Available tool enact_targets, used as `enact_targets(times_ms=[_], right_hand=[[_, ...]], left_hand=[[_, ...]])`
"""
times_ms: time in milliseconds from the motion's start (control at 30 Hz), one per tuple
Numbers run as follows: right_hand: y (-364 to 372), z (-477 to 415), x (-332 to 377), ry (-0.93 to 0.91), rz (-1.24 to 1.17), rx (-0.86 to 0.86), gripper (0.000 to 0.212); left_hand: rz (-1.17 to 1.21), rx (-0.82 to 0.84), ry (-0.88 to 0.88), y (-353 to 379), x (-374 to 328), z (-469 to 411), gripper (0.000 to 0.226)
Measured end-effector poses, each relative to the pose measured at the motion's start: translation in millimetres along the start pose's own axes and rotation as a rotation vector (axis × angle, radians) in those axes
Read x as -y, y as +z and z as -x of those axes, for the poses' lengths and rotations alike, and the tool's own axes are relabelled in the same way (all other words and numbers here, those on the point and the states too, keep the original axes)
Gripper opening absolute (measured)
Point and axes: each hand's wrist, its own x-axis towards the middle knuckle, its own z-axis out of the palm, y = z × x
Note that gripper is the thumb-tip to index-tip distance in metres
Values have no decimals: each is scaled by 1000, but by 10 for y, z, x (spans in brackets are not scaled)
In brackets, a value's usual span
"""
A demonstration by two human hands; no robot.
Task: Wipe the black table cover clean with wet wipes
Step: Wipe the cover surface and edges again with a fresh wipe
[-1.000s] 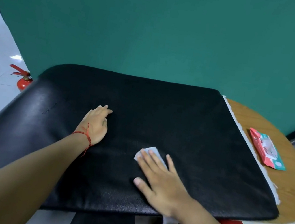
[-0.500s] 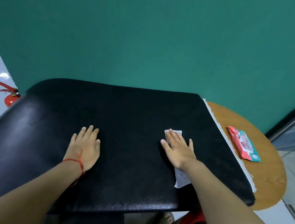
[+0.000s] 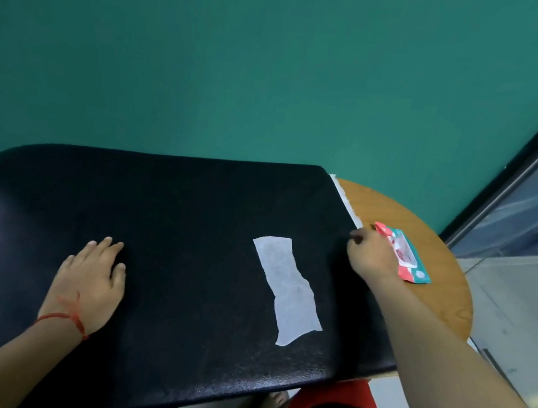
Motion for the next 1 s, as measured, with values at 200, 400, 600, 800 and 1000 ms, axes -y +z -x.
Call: enact_targets(times_ms=[200,400,600,800,1000], right_hand=[[-55,-336,-783,213,216,-34,29],[-63,-441,-873,167,278,-109,46],[-62,-434,-215,-140,41,-359,33],[268,-66,1250,-600,-149,-372,32],[702,166,2709,-763,107,-173,42]], left_hand=[[-80,-10,33,57,86,-106,49],[-118,-12,12,119,34,-159,47],[-124,-23,9,77,-36,-92,51],[-68,-26,-15,17,-92,-14,52],[-28,-32,-22,-5,-113,16,51]])
